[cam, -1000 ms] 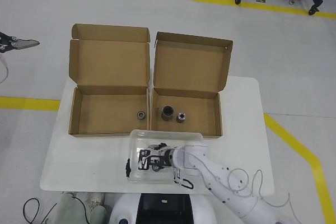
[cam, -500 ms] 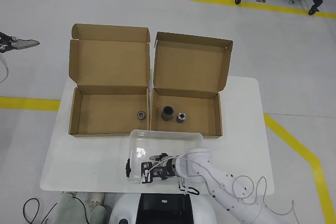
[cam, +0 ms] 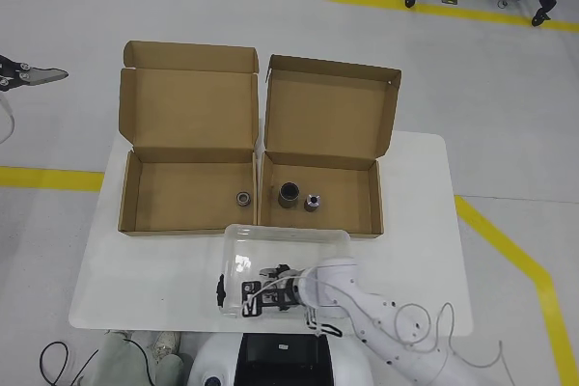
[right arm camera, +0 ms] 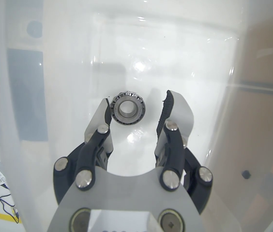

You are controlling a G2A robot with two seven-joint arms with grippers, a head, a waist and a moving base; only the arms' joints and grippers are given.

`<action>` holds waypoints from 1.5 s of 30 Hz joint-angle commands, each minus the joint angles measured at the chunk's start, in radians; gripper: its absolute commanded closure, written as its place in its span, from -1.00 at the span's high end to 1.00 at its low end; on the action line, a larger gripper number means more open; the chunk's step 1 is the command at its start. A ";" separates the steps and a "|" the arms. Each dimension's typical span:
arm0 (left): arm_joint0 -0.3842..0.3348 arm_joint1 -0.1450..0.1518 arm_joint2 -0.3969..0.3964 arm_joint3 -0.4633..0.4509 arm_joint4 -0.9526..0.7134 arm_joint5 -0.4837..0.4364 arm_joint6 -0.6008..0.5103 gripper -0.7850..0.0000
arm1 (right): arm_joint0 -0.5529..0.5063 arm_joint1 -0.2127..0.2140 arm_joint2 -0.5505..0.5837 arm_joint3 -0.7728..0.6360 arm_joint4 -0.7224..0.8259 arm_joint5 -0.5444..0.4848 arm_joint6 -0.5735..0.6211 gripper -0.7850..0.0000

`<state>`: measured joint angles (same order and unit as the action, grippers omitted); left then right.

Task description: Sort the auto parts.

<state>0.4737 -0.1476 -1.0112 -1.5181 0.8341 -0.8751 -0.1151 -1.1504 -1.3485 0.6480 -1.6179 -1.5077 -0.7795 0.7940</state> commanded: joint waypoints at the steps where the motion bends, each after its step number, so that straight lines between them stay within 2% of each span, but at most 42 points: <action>1: 0.000 0.000 0.000 0.000 0.000 0.000 0.000 1.00 | 0.006 -0.003 -0.010 0.008 -0.012 0.012 0.004 -0.06; 7: 0.000 0.000 0.000 0.000 0.000 0.000 0.000 1.00 | 0.008 -0.007 -0.016 0.003 -0.048 0.094 0.003 -0.28; 10: 0.000 0.000 0.000 0.000 0.000 0.000 0.000 1.00 | -0.003 -0.003 -0.007 -0.010 -0.061 0.117 -0.007 -0.25; 20: 0.000 0.000 0.000 0.000 0.000 0.000 0.000 1.00 | -0.011 0.004 -0.001 -0.009 -0.067 0.095 -0.048 -0.10; 28: 0.000 0.000 0.000 0.000 0.000 0.000 0.000 1.00 | -0.001 -0.001 -0.014 0.008 -0.071 0.107 -0.070 -0.18; 33: 0.000 0.000 0.000 0.000 0.000 0.000 0.000 1.00 | 0.004 -0.004 -0.020 0.022 -0.067 0.110 -0.083 -0.32; 35: 0.000 0.000 0.000 0.000 0.000 0.000 0.000 1.00 | 0.006 -0.005 -0.023 0.025 -0.067 0.112 -0.085 -0.45; 36: 0.000 0.000 0.000 0.000 0.000 0.000 0.000 1.00 | 0.008 -0.006 -0.023 0.025 -0.068 0.112 -0.084 -0.59; 37: 0.000 0.000 0.000 0.000 0.000 0.000 0.000 1.00 | 0.009 -0.006 -0.023 0.024 -0.069 0.115 -0.085 -0.84; 38: 0.000 0.000 0.000 0.000 0.000 0.000 0.000 1.00 | 0.010 -0.006 -0.024 0.023 -0.072 0.117 -0.085 -1.00; 45: 0.000 0.000 0.000 0.000 0.000 0.000 0.000 1.00 | -0.010 0.001 0.000 -0.017 -0.069 0.143 -0.091 -1.00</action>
<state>0.4737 -0.1476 -1.0112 -1.5181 0.8341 -0.8751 -0.1151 -1.1541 -1.3495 0.6403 -1.6257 -1.5848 -0.6418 0.7091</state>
